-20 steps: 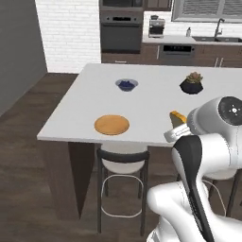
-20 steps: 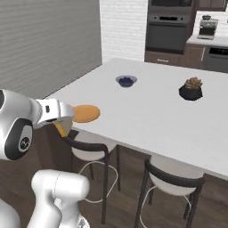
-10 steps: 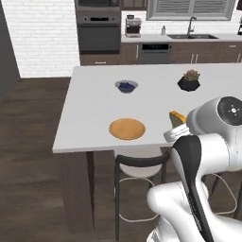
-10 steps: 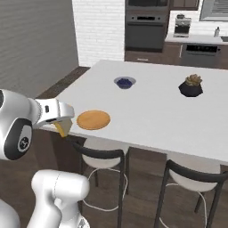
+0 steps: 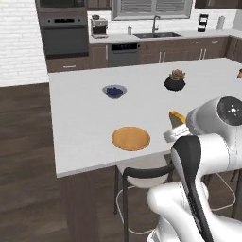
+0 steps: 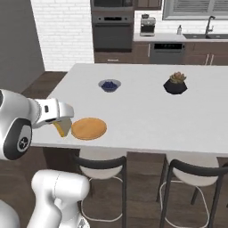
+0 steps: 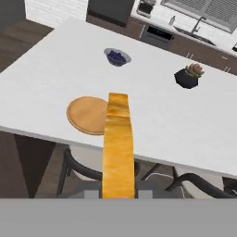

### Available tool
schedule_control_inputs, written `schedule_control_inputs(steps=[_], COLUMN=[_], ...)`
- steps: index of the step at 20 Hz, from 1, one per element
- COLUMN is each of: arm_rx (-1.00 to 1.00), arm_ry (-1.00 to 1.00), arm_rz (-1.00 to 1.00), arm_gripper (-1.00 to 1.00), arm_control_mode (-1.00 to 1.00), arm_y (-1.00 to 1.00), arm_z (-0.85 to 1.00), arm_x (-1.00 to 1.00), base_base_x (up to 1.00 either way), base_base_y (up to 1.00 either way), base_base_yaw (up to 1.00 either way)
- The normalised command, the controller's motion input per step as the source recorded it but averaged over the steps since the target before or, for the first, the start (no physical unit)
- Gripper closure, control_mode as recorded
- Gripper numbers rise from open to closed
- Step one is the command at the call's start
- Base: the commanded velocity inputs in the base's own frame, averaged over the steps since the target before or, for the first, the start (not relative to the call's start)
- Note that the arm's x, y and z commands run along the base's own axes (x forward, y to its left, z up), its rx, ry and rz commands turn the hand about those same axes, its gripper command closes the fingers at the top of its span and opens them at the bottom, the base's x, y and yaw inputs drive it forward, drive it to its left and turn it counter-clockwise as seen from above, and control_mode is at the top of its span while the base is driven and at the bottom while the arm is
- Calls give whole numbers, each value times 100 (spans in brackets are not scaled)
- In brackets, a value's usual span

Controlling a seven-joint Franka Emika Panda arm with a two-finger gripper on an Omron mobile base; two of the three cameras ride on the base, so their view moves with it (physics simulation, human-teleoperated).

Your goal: Start the toaster. Once the lever pops up, take the bread to the plate on the dining counter.

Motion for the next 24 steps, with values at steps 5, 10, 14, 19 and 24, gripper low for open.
schedule_control_inputs(steps=[5,10,14,19,24], arm_rx=[0,3,7,4,0], arm_ry=[0,-22,-15,-2,10], arm_rz=[0,-39,-36,-26,-11], arm_gripper=[100,100,100,100,100], arm_control_mode=[100,-100,-100,-100,-100], arm_y=[0,17,11,0,2], arm_z=[0,-17,-19,-35,-30], arm_x=[0,33,49,65,74], base_base_x=[45,0,0,0,0], base_base_y=[35,0,0,0,0], base_base_yaw=[-40,0,0,0,0])
